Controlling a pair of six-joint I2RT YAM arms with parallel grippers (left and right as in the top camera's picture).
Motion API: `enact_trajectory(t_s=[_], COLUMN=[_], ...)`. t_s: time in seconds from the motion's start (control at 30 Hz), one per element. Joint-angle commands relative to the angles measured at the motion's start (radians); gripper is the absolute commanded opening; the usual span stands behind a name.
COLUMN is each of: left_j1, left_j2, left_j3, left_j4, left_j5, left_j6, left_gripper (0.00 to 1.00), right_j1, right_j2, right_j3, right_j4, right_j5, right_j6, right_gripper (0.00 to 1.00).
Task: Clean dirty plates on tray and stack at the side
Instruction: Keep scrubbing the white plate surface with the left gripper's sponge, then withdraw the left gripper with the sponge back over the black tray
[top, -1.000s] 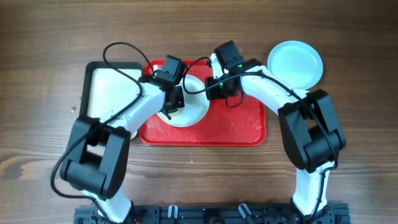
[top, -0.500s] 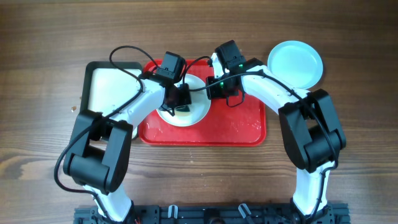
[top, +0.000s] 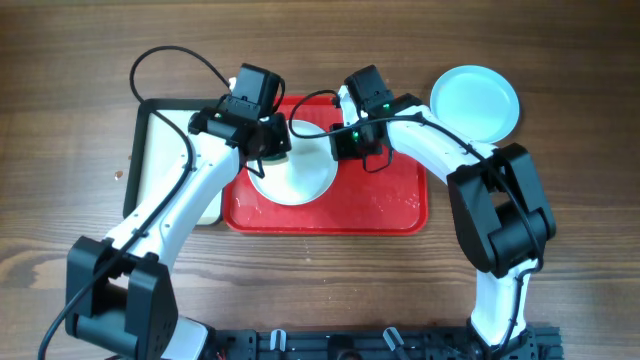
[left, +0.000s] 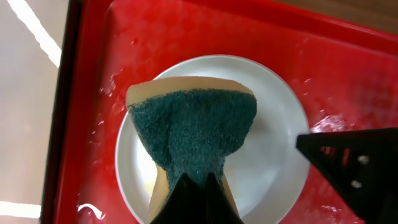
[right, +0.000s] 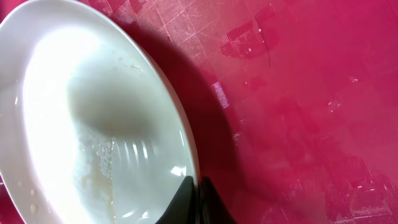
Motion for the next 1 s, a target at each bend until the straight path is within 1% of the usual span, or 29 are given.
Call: enact_trajectory(t_s=[0.0,0.23,0.33,0.5,0.6,0.67,0.73,0.77,0.83,0.9,0.97], left_j1=[-0.007,-0.007,-0.007,-0.007,-0.004,0.000,0.003,0.006,0.016,0.048,0.095], left_j2=[0.045,0.182,0.233,0.254,0.230,0.180,0.122,0.087,0.013,-0.077,-0.133], left_j3=[-0.024,-0.046,-0.046,-0.046,-0.045,-0.045,-0.045,-0.045,-0.045,-0.045,-0.045], left_j4=[0.008,0.016,0.029,0.145,0.150,0.143,0.137,0.128,0.091,-0.006,-0.082], left_j5=[-0.041,-0.041,-0.024,0.251,0.309,0.304,0.273,0.235,0.126,-0.061,-0.180], left_j6=[0.000,-0.007,-0.034,-0.033,-0.033,-0.032,-0.032,-0.033,-0.044,-0.095,-0.130], left_gripper=[0.04,0.04,0.04,0.04,0.04,0.04,0.04,0.04,0.04,0.04,0.04], right_j1=[0.009,0.009,0.009,0.009,0.009,0.009,0.009,0.009,0.009,0.009,0.009], right_j2=[0.031,0.031,0.031,0.031,0.031,0.031,0.031,0.031,0.031,0.031,0.031], right_j3=[0.001,0.001,0.001,0.001,0.001,0.001,0.001,0.001,0.001,0.001,0.001], right_j4=[0.003,0.003,0.003,0.003,0.003,0.003,0.003,0.003,0.003,0.003,0.003], right_j5=[-0.015,-0.015,-0.015,-0.015,-0.015,-0.015,-0.015,-0.015,-0.015,-0.014,-0.010], right_j6=[0.008,0.008,0.008,0.008,0.007,0.007,0.007,0.006,0.004,0.004,0.003], right_gripper=[0.04,0.04,0.04,0.04,0.04,0.04,0.04,0.04,0.04,0.05,0.05])
